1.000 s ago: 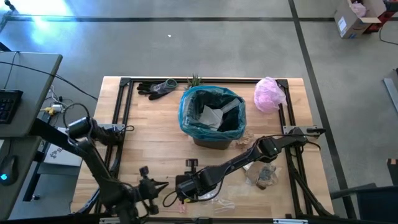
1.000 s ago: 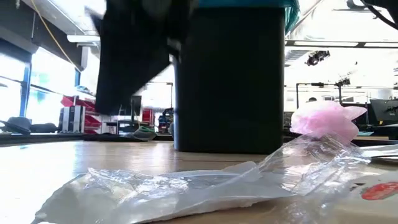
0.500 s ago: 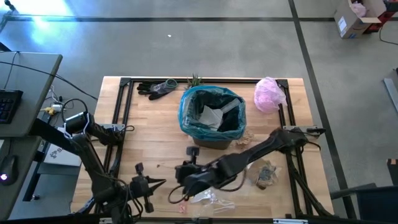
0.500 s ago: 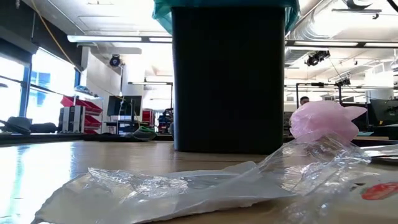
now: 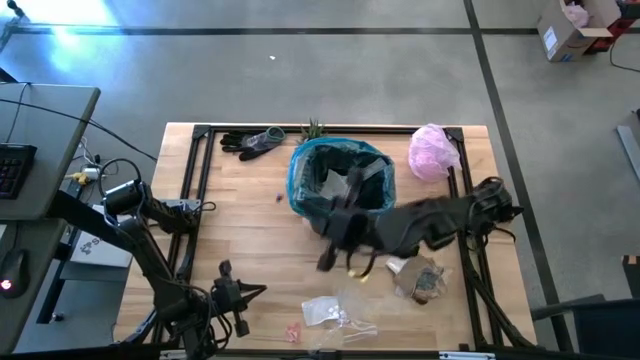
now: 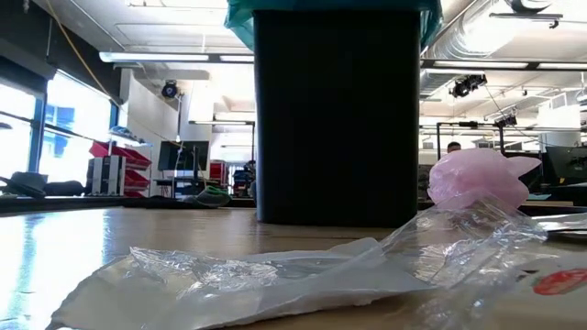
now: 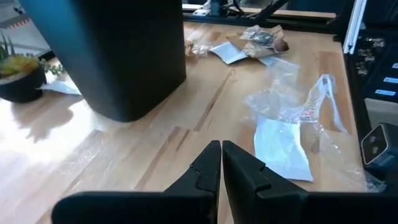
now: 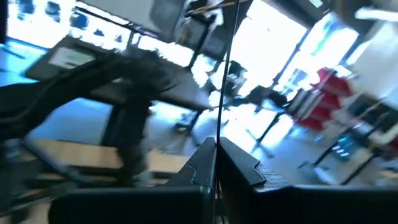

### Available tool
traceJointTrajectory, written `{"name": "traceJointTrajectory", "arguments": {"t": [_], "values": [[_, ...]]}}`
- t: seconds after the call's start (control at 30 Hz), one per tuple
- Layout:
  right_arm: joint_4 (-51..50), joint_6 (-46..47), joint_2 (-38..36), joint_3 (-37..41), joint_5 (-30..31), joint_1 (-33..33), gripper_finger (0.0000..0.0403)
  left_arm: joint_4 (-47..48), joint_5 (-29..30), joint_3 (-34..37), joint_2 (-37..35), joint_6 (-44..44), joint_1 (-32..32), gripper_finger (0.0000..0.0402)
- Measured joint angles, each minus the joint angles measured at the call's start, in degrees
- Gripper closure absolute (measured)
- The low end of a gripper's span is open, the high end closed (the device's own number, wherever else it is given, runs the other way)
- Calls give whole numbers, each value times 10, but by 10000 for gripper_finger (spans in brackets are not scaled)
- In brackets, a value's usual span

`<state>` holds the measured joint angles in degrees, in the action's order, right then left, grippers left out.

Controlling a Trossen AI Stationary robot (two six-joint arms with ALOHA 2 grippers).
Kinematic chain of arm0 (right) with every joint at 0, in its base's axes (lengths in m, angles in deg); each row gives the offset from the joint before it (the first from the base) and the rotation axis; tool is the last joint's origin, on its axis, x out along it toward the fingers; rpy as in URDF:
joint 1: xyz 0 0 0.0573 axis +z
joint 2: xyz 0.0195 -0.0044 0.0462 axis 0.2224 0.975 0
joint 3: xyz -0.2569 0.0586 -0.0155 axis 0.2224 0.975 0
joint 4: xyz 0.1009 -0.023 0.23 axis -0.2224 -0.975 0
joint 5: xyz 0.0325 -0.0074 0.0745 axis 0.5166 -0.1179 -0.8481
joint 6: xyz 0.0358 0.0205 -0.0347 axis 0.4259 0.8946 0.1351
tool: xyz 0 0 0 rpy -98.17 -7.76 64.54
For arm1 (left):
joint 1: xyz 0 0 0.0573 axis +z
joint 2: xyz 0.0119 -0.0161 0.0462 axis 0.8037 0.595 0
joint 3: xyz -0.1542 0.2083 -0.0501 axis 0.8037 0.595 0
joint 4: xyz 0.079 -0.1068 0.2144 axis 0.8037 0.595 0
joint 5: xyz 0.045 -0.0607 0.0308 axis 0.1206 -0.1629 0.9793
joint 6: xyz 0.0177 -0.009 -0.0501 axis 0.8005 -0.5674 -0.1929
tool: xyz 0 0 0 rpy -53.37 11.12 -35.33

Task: Place trash/remove bag and relplace
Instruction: Put the black zip tie into the trash bin

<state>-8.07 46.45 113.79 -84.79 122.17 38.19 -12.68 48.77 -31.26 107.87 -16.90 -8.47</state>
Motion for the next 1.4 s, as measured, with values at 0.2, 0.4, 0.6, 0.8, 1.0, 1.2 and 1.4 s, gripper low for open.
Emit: {"name": "traceJointTrajectory", "arguments": {"t": [0.2, 0.4, 0.6, 0.8, 1.0, 1.2, 1.4], "values": [[8, -48, -34, 0, 35, -50, 403, -66, 2, 35, 0, 1, 0, 402], [-66, 4, -34, 9, 37, -124, 403, -112, 13, 50, 1, 26, 4, 402], [-108, 100, -34, 79, 43, -184, 403, -138, 15, 50, 1, 62, 5, 402], [-134, 216, -34, 161, 56, -205, 403, -138, 15, 50, 1, 67, 5, 402], [-246, 361, -34, 193, 82, -205, 403, -138, 13, 50, 1, 77, 5, 402], [-357, 490, -34, 193, 82, -190, 403, -137, 13, 50, 1, 81, 5, 402], [-410, 550, -34, 193, 82, -160, 403, -138, 13, 50, 1, 81, 11, 402]]}}
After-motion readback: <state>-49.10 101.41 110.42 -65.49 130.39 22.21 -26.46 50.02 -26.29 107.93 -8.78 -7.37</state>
